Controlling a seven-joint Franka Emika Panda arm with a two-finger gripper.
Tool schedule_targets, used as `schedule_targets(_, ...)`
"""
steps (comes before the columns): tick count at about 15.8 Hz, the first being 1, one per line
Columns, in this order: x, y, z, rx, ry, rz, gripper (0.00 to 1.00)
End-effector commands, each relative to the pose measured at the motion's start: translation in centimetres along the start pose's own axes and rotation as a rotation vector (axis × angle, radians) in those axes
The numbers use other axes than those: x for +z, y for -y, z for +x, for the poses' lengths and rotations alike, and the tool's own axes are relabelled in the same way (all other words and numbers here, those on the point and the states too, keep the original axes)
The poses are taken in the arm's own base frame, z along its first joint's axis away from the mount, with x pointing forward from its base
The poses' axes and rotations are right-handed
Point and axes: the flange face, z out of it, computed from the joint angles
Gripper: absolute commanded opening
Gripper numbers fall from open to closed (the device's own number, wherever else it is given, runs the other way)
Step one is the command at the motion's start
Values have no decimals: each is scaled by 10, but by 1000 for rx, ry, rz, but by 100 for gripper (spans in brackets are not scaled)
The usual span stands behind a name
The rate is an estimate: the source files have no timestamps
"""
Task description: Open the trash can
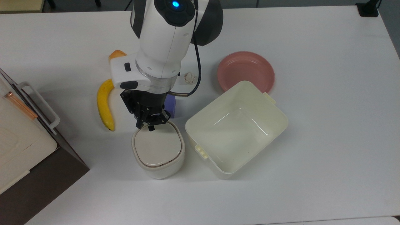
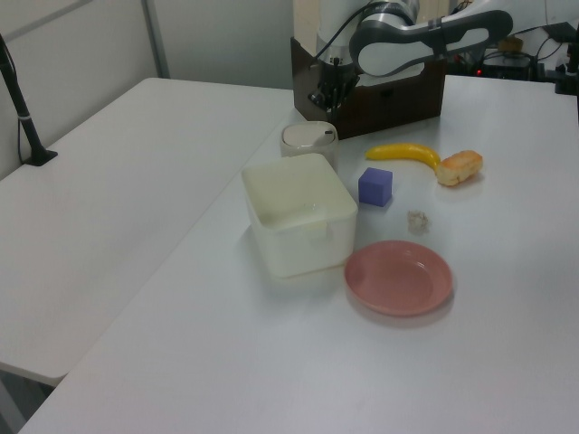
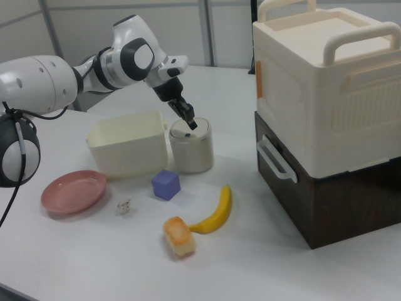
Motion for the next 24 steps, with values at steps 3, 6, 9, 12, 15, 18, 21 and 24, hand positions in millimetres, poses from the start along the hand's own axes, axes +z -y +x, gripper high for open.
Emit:
schedule_targets(3, 1, 18, -7, -24, -29, -33, 0)
schedule_targets(6, 6, 25, -15, -50, -26, -44, 0)
schedule_targets(9, 11, 28, -20, -65, -18, -53, 0)
schedule_targets(12, 11, 32, -23, -76, -21, -55, 0)
schedule_targets(15, 17, 33, -27, -88, -16, -70, 0)
schedule_targets(18, 18, 34, -29, -94, -16, -75, 0)
schedule_targets(21, 21, 40, -35, -105, -10, -77, 0)
schedule_targets(24, 19, 38, -33, -101, -12, -74, 0)
